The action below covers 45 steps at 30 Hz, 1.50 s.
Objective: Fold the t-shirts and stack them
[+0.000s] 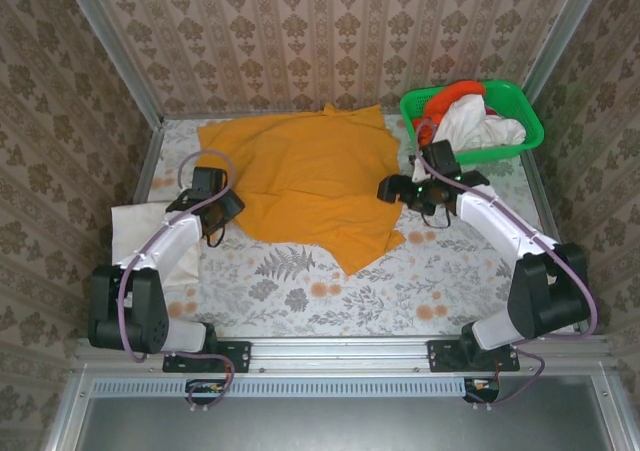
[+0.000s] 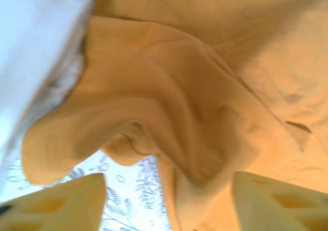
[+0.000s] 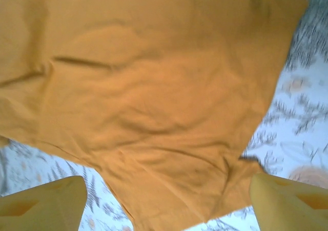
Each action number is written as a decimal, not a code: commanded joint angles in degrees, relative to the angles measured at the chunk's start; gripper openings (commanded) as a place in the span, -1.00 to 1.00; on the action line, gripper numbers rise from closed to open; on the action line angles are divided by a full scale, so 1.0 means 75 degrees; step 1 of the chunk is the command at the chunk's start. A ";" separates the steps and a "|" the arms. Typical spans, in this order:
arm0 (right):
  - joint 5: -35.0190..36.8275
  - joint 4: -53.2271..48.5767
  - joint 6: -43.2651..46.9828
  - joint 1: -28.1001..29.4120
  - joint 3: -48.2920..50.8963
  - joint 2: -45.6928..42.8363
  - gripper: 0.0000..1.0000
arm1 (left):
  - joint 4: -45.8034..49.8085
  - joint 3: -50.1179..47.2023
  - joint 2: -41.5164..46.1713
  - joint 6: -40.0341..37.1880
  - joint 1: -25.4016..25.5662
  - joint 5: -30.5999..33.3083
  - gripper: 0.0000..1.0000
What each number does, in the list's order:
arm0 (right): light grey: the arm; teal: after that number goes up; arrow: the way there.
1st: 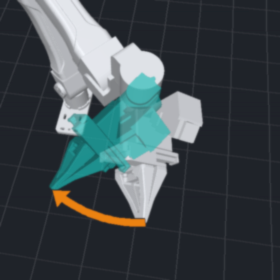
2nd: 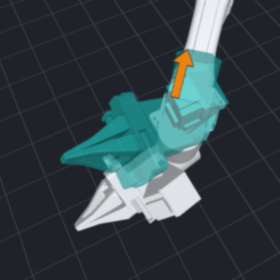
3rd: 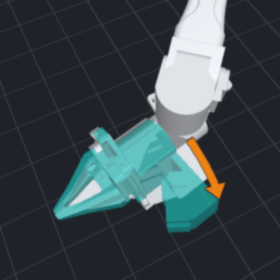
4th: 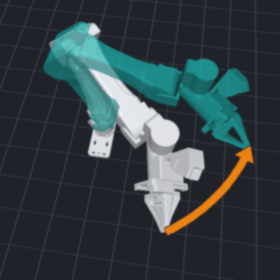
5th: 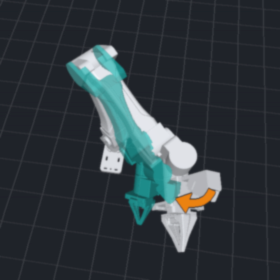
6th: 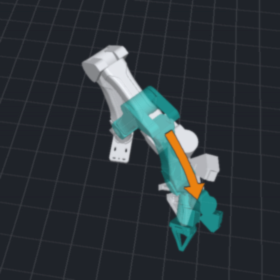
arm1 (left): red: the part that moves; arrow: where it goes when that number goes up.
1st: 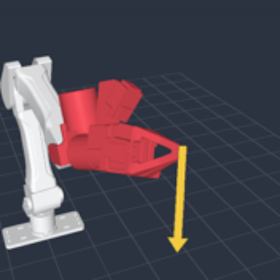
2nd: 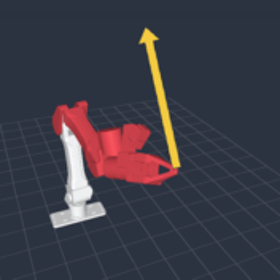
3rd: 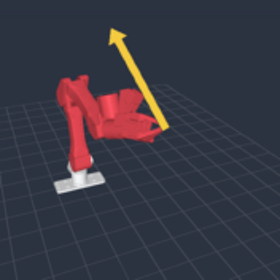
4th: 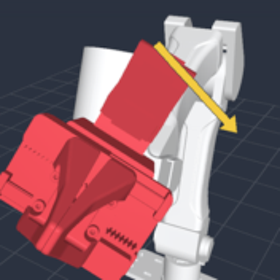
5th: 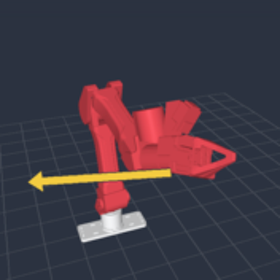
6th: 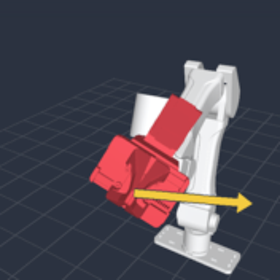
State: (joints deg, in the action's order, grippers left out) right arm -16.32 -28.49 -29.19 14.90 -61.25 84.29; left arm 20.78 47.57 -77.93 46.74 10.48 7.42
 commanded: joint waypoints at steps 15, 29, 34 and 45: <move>0.0423 0.1036 -0.0431 0.0584 -0.0235 0.2618 -0.20 | 0.0215 -0.0943 0.0726 0.0036 -0.0723 0.1065 0.99; 0.1257 0.0920 -0.0124 -0.0034 -0.2183 0.3307 -1.00 | -0.0012 -0.1505 0.1258 0.0327 -0.0974 0.0817 1.00; 0.1657 0.0855 -0.0291 -0.0238 -0.1764 0.3197 0.16 | 0.0090 -0.1599 0.1412 0.0324 -0.1154 0.0648 1.00; 0.0970 0.1309 -0.0686 -0.0429 -0.1299 0.3826 -0.18 | -0.0034 -0.1597 0.1378 0.0225 -0.1334 0.0493 1.00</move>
State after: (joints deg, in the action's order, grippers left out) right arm -6.44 -20.49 -32.71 11.99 -71.55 110.93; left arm 20.73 35.48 -67.85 48.31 1.02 11.75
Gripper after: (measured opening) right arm 0.436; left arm 0.997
